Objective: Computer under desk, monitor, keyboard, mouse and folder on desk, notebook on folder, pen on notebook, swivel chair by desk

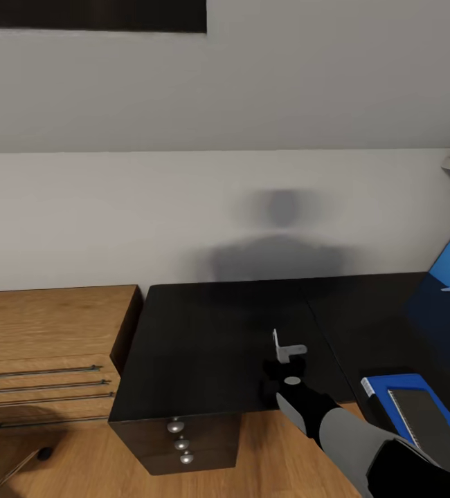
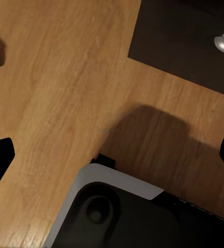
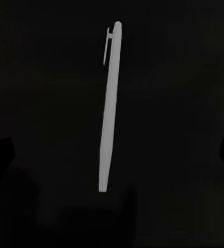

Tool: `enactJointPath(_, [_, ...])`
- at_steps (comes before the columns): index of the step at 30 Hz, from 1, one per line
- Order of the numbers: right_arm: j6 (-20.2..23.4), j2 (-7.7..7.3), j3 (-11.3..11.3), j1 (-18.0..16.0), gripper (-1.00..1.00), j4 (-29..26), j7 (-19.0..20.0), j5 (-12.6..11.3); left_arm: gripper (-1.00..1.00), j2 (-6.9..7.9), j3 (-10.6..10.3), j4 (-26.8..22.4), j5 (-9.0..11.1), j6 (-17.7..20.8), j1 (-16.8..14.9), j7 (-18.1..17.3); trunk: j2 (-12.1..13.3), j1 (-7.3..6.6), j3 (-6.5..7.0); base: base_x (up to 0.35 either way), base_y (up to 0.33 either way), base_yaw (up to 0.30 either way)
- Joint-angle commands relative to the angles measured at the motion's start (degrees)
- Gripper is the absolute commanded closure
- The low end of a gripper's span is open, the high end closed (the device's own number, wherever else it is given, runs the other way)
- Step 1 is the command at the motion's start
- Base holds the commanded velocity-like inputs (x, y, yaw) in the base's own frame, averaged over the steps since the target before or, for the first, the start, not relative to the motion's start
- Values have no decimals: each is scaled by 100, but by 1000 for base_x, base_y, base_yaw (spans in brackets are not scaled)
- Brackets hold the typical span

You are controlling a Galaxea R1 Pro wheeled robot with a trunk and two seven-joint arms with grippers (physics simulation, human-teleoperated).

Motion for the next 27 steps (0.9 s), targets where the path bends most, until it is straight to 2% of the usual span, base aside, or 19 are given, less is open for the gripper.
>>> enactJointPath(1, [-31,-3,45,-6,-100,26,-20,-62,-100,3,-46,1,34,-21,-3,22,-7,2,-8,15,-32,0])
enactJointPath(11, [-26,19,59,-6,-100,123,-12,-66,-100,0,-39,1,32,-19,-3,22,-7,2,-8,57,-149,0])
enactJointPath(27, [5,38,72,-6,-100,128,299,-67,-100,33,-31,1,32,-21,-1,23,-7,2,-8,5,-13,0])
